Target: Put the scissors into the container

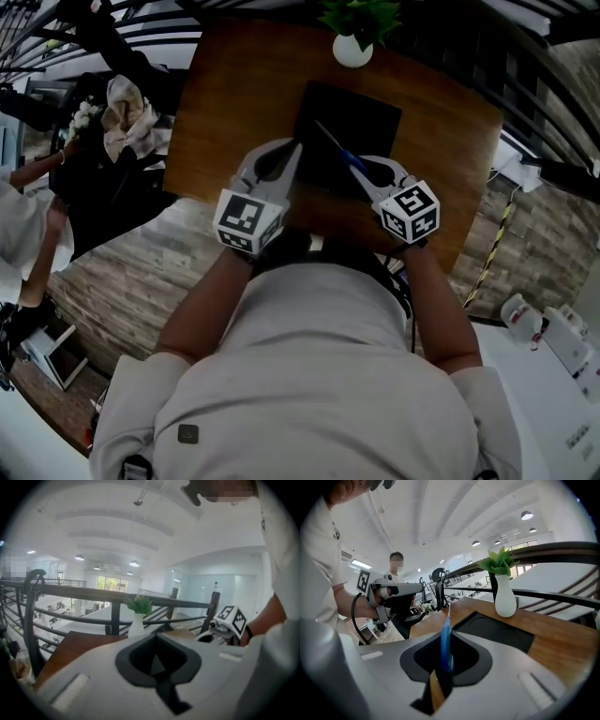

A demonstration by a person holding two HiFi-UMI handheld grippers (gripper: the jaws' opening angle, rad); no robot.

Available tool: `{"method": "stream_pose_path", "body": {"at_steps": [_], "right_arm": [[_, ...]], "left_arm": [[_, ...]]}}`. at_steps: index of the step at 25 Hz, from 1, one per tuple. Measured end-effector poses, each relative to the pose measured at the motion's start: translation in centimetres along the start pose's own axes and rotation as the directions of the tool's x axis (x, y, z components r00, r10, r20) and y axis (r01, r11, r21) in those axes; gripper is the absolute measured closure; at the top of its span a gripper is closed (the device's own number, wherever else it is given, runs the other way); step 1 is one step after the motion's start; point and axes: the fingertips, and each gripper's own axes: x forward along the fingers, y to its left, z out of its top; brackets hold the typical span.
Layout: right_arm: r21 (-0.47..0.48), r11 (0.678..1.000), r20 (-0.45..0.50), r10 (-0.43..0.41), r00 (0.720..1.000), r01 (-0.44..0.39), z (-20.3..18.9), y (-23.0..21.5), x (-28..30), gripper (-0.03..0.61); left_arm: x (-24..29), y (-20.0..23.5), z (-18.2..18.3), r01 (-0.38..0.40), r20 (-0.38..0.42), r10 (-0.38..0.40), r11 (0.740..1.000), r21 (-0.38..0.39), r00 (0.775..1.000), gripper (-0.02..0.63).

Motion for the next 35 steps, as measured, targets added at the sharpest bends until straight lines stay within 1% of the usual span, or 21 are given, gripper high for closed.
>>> {"method": "stream_pose_path", "body": {"at_steps": [13, 21, 28, 35], "right_arm": [[0.037, 0.998, -0.104, 0.058, 0.993, -0.054, -5.2, -0.8, 2.7, 0.526], [0.045, 0.994, -0.170, 0.102, 0.980, -0.096, -7.8, -0.6, 4.2, 0.525], [0.054, 0.991, -0.229, 0.132, 0.965, -0.123, -10.1, -1.4, 4.9, 0.520], [0.062, 0.989, -0.260, 0.147, 0.954, -0.135, -11.2, -1.7, 5.8, 0.517]], "left_arm": [[1.0, 0.4, -3.4, -0.006, -0.050, 0.005, 1.000, -0.020, 0.999, 0.614], [1.0, 0.6, -4.8, -0.013, -0.064, 0.011, 0.999, -0.031, 0.998, 0.614], [1.8, 0.4, -6.5, -0.026, -0.085, 0.022, 0.998, -0.051, 0.996, 0.614], [2.0, 0.5, -7.4, -0.034, -0.097, 0.028, 0.997, -0.063, 0.995, 0.614]]}}
